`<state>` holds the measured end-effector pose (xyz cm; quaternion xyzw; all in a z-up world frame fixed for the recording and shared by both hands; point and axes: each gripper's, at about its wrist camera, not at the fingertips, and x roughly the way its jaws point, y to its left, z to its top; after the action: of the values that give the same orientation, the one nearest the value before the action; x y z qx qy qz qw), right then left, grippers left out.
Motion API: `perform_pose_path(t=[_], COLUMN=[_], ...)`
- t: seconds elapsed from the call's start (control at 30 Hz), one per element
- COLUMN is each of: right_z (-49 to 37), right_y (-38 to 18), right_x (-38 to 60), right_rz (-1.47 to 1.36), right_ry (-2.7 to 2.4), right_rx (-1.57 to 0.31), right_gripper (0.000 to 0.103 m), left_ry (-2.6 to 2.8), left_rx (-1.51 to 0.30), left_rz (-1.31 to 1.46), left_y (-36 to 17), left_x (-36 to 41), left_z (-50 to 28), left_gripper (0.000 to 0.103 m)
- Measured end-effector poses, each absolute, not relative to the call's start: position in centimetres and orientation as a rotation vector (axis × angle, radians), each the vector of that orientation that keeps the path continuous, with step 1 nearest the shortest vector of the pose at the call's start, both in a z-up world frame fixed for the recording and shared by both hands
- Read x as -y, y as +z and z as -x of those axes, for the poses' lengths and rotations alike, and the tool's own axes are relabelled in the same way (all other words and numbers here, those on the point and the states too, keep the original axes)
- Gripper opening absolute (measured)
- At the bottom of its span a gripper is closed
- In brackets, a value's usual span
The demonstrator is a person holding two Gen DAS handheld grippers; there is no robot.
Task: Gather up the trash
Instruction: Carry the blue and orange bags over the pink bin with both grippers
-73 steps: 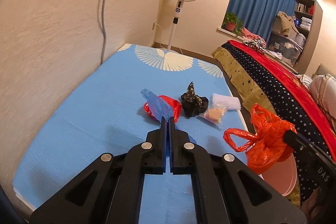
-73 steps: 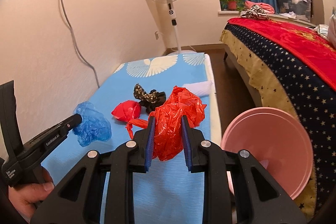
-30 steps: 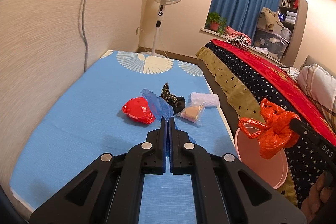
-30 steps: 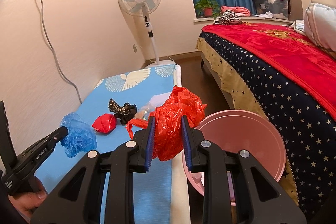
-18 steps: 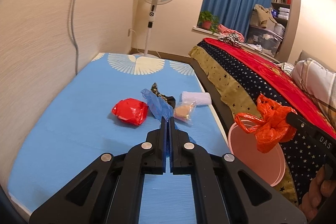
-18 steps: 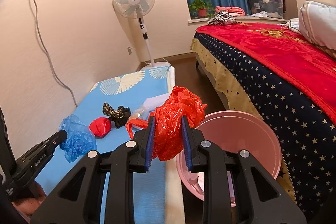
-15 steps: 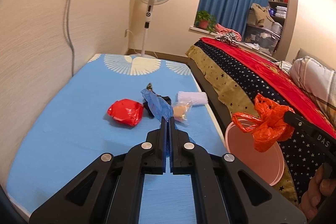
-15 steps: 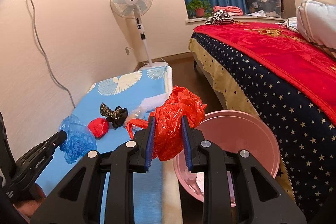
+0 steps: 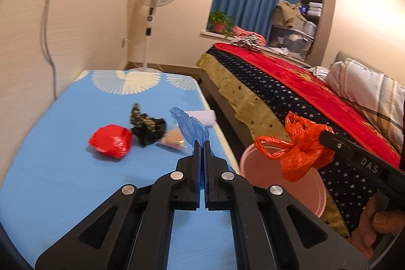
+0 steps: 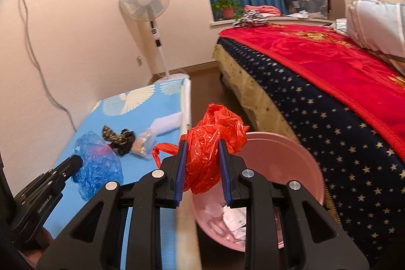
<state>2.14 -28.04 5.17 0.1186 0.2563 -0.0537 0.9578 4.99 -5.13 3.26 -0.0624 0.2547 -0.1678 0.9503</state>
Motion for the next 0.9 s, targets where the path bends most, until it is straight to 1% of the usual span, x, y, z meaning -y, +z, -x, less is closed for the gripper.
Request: perform_pose_path(t=[0.33,0.9], right_z=[-1.7,-1.7], right_y=[5.3,4.4], right_x=[31.4,34.8], right_rz=[-0.269,-0.278], right_ry=[-0.244,-0.376], right_rx=[-0.521,-0.539], right_gripper=[0.025,0.025], left_ry=[-0.468,-0.591], left_rx=[-0.525,-0.589], left_rz=[0.112,0.057], left_y=[2.6,0.1], left_x=[9.2,15.4], left_z=[-5.6,-7.5], left_gripper=[0.002,0.001])
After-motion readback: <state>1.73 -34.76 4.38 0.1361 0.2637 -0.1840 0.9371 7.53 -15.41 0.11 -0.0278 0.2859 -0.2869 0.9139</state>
